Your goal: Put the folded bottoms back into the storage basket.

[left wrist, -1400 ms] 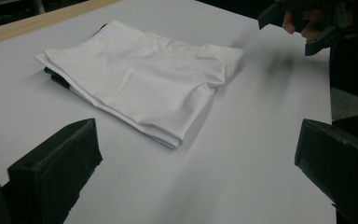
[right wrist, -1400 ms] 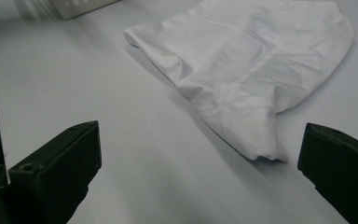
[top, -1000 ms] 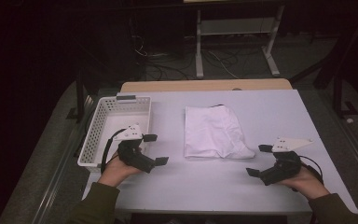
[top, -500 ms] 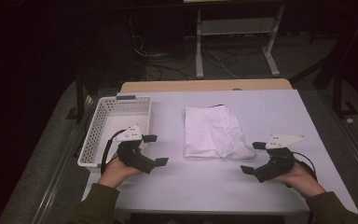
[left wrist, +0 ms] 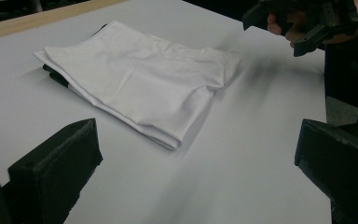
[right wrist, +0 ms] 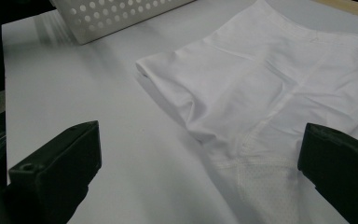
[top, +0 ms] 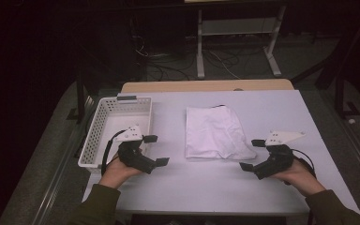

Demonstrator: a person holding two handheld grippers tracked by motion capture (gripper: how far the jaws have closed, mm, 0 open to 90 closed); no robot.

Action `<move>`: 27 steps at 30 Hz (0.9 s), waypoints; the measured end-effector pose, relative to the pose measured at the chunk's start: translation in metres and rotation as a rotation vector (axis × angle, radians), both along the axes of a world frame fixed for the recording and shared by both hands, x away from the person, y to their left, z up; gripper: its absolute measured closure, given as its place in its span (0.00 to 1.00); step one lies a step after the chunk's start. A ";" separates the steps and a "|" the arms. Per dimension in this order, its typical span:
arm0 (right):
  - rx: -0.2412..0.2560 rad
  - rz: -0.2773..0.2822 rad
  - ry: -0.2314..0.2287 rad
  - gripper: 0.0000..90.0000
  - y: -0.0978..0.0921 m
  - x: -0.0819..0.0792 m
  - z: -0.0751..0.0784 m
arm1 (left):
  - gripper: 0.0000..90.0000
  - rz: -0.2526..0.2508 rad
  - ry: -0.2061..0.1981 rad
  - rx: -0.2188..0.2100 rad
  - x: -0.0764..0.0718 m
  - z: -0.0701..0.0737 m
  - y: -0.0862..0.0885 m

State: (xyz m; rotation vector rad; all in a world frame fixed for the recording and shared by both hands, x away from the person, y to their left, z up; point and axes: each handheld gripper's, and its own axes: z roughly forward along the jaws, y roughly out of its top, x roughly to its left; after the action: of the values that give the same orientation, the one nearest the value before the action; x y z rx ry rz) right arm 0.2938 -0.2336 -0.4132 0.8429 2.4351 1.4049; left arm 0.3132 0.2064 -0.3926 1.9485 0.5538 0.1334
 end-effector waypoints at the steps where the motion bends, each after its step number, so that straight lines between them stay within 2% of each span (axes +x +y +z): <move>1: 0.000 0.000 0.000 0.00 0.000 0.000 0.000 | 0.00 0.001 0.000 0.000 0.000 0.000 0.000; 27: 0.012 0.031 0.000 0.00 0.014 0.016 0.004 | 0.00 0.009 0.010 0.002 0.000 0.000 0.000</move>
State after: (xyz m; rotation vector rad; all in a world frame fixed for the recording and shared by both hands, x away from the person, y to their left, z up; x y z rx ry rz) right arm 0.3096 -0.2193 -0.4093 0.8112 2.4526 1.4309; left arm 0.3136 0.2063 -0.3931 1.9499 0.5693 0.1295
